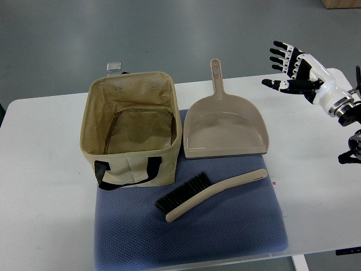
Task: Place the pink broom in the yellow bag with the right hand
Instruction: 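Move the right hand down over the beige brush handle, then close the right hand around the brush handle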
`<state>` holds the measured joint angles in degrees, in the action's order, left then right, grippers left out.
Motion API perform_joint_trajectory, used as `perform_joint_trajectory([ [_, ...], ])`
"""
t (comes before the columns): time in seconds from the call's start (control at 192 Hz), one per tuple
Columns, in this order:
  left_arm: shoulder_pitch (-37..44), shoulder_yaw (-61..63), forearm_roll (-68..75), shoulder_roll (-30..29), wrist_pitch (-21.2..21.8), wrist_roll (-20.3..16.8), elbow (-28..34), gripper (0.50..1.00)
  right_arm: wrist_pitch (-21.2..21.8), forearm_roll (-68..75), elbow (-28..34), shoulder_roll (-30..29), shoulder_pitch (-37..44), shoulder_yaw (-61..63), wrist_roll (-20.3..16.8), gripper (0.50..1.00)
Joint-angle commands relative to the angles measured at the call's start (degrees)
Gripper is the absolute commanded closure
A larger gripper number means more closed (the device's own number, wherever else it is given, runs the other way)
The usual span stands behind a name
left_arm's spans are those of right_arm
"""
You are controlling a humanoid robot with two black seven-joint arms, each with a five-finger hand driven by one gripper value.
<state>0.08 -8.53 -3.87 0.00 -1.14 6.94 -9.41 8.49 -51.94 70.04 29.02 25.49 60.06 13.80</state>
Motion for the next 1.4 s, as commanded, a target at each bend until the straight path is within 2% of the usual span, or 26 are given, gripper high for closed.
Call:
perform_joint_trajectory([
  [0.0,0.01,0.00,0.00,0.00,0.00,0.00,0.00,0.500,0.82,-8.70,2.56,2.18,0.08,-4.51,2.64,0.576],
  [0.104,0.01,0.00,0.00,0.00,0.00,0.00,0.00,0.500,0.91,-15.46,5.46,3.85,0.17,-8.90,4.04,0.576],
  [0.453,0.01,0.00,0.00,0.00,0.00,0.00,0.00,0.500,0.82,-33.83,16.18,11.23,2.46,-22.61,4.04,0.576],
  [0.698,0.01,0.00,0.00,0.00,0.00,0.00,0.00,0.500,1.00,-39.64,19.61,11.59,3.16,-28.50,3.08,0.585],
  [0.761,0.01,0.00,0.00,0.00,0.00,0.00,0.00,0.500,0.91,-41.75,19.52,10.97,3.34,-30.44,1.41,0.593],
  [0.907,0.01,0.00,0.00,0.00,0.00,0.00,0.00,0.500,0.65,-43.42,19.17,9.39,3.69,-31.40,-2.29,0.640],
  [0.985,0.01,0.00,0.00,0.00,0.00,0.00,0.00,0.500,0.38,-44.03,18.82,9.04,4.04,-31.49,-3.43,0.701],
  [1.037,0.01,0.00,0.00,0.00,0.00,0.00,0.00,0.500,0.30,-44.65,18.73,9.04,4.13,-31.49,-3.96,0.715],
  [1.084,0.01,0.00,0.00,0.00,0.00,0.00,0.00,0.500,0.12,-45.26,18.73,8.95,4.13,-31.49,-4.83,0.773],
  [1.105,0.01,0.00,0.00,0.00,0.00,0.00,0.00,0.500,0.03,-45.61,18.73,8.95,4.13,-31.49,-5.27,0.783],
  [1.193,0.01,0.00,0.00,0.00,0.00,0.00,0.00,0.500,0.03,-46.05,18.73,8.78,4.04,-31.49,-6.42,0.803],
  [1.397,0.01,0.00,0.00,0.00,0.00,0.00,0.00,0.500,0.03,-48.07,18.38,7.72,3.95,-32.02,-7.91,0.805],
])
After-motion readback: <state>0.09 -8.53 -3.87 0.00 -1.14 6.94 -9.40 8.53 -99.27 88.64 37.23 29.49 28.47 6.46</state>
